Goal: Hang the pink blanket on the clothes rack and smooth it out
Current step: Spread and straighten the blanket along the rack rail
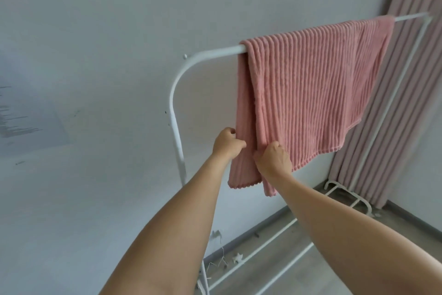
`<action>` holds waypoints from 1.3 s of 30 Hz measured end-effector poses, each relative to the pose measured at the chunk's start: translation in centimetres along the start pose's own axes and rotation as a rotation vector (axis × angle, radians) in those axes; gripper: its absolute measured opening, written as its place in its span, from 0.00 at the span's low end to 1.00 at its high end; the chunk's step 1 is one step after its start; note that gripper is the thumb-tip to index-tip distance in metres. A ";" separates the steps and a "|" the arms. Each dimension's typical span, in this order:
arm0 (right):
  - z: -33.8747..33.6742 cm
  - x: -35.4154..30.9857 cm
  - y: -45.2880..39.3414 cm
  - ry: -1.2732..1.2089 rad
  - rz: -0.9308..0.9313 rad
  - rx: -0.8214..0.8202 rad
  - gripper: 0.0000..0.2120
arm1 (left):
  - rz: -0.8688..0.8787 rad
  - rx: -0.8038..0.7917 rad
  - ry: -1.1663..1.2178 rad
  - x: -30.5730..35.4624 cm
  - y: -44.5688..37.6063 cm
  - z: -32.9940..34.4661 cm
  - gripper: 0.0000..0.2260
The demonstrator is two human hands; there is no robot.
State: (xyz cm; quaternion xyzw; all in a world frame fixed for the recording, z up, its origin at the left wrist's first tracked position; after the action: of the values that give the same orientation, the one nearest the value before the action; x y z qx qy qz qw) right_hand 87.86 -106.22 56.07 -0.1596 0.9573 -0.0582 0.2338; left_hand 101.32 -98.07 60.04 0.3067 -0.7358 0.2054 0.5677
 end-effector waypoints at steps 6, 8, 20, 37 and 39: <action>1.7 1.4 -0.5 0.074 -0.076 0.001 0.12 | 0.116 0.056 -0.191 -1.6 -0.5 1.9 0.03; 3.1 1.2 1.4 0.076 -0.110 -0.054 0.12 | 0.120 0.057 -0.233 -2.4 -0.4 2.6 0.03; 5.7 -1.4 6.0 -0.174 -0.045 -0.278 0.17 | -0.030 -0.077 -0.368 -7.8 0.9 0.5 0.05; 5.6 -3.0 5.4 -0.179 -0.193 -0.265 0.26 | 0.054 -0.033 0.137 -10.8 2.8 0.6 0.08; 4.7 -1.8 4.6 -0.132 -0.234 -0.196 0.27 | 0.039 0.007 0.092 -10.7 3.2 1.1 0.13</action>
State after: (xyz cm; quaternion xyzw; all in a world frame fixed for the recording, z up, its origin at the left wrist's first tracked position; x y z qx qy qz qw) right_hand 90.24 -101.50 51.85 -0.2956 0.9158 0.0192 0.2711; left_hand 100.16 -94.13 49.57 0.2845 -0.7140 0.2329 0.5959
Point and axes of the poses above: each hand's wrist, its own y-axis away from the middle knuckle, its own z-axis out of the palm, x = y × z, the point moved 6 cm from there along -y, towards the middle knuckle, and after that the axes turned 15 degrees about y, right-handed, at the moved point
